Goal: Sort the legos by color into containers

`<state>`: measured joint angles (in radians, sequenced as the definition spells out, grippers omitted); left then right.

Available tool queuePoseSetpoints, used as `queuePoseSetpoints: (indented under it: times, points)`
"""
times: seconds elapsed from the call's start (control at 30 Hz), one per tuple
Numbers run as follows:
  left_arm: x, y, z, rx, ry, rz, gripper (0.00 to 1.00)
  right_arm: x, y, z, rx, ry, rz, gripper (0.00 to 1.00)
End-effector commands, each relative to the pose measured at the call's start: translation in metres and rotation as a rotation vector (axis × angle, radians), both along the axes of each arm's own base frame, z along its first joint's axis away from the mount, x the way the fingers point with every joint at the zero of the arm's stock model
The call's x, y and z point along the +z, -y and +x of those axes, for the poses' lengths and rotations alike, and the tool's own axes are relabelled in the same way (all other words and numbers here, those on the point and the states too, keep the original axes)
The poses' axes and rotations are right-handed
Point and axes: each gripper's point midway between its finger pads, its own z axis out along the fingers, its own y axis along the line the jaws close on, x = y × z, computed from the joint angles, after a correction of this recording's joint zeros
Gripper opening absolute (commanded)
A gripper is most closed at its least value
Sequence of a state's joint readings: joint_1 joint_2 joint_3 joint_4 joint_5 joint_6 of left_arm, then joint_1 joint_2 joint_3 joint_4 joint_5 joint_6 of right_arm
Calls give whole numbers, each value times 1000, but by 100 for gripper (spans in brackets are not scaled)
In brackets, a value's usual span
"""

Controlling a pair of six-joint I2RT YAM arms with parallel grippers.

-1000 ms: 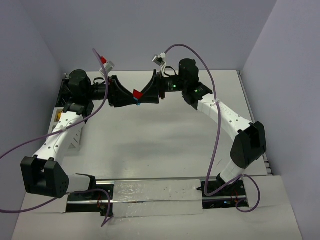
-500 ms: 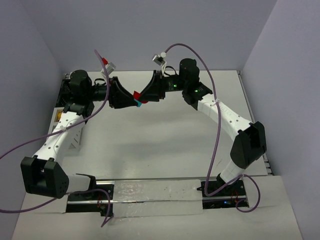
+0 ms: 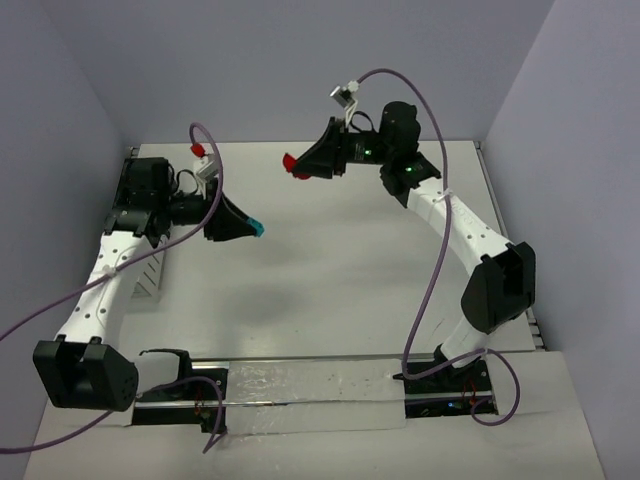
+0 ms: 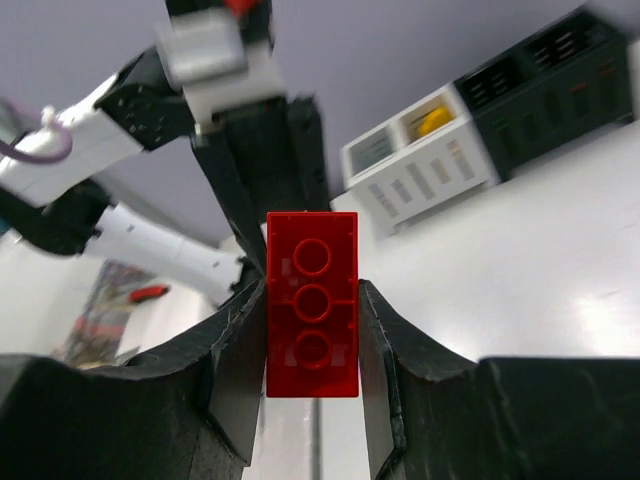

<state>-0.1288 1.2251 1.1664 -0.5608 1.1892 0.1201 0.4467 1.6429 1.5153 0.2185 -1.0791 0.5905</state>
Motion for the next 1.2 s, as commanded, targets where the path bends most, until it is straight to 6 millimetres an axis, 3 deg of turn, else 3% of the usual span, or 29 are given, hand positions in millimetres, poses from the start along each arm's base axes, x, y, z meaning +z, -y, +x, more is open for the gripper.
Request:
queuePoseSetpoints:
  times: [0.0, 0.03, 0.13, 0.23, 0.4, 0.57, 0.8, 1.17]
  points:
    - [-35, -58, -10, 119, -54, 187, 0, 32, 20, 29, -109, 84, 46, 0]
    - [-27, -68, 1, 184, -58, 219, 0, 30, 23, 32, -124, 92, 37, 0]
    - [-37, -129, 35, 473, -139, 472, 0, 19, 30, 37, -152, 88, 11, 0]
    - [-40, -179, 46, 686, -195, 600, 0, 10, 32, 36, -157, 87, -20, 0]
    - [-38, -237, 44, 949, -234, 749, 0, 3, 34, 39, -166, 112, -54, 0]
    - [-56, -288, 28, 1149, -386, 904, 0, 1, 36, 41, -173, 139, -85, 0]
    - [-62, -329, 13, 1286, -488, 990, 0, -11, 39, 38, -182, 129, -121, 0]
    - [-99, -340, 8, 1244, -587, 1044, 0, -18, 42, 38, -193, 138, -151, 0]
